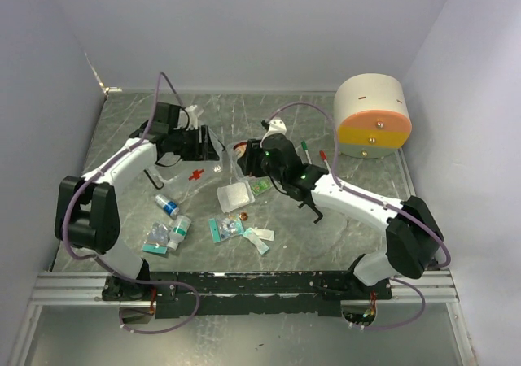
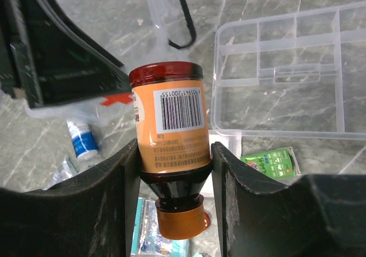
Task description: Organize the medicine kit
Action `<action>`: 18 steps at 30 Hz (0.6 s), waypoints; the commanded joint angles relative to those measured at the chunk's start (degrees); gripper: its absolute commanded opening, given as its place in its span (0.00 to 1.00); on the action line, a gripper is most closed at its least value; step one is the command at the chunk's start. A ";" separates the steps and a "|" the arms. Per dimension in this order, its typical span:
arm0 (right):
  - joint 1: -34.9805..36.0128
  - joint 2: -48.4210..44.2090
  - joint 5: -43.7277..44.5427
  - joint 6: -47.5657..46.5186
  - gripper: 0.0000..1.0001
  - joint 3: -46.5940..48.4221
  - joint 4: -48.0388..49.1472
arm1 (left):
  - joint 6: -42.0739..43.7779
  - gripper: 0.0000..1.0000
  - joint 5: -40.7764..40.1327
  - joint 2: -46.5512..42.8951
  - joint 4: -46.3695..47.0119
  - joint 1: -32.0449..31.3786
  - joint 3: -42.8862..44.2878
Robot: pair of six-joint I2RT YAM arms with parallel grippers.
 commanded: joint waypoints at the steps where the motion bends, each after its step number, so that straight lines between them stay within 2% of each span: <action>1: -0.30 -0.38 1.69 1.52 0.37 4.51 -2.04 | 5.16 0.62 5.67 0.76 -2.51 -4.09 3.14; 4: -0.30 0.43 1.49 2.51 0.37 6.07 -3.11 | 7.04 0.57 5.18 0.78 -3.88 -6.36 3.00; 8: -0.30 0.67 0.40 2.66 0.37 6.60 -2.77 | 7.99 0.57 3.95 -1.01 -3.54 -7.22 1.55; 12: -0.21 1.76 -1.27 1.21 0.37 8.23 -2.92 | 6.60 0.69 0.39 -4.90 -3.66 -7.32 1.72; 16: -0.07 3.77 -2.35 0.46 0.37 11.46 -3.84 | 3.47 0.77 -8.34 -11.32 -4.81 -7.34 1.19; 18: 0.03 5.34 -2.84 -0.25 0.37 13.23 -3.58 | 1.02 0.78 -17.53 -16.00 -5.32 -7.25 -0.07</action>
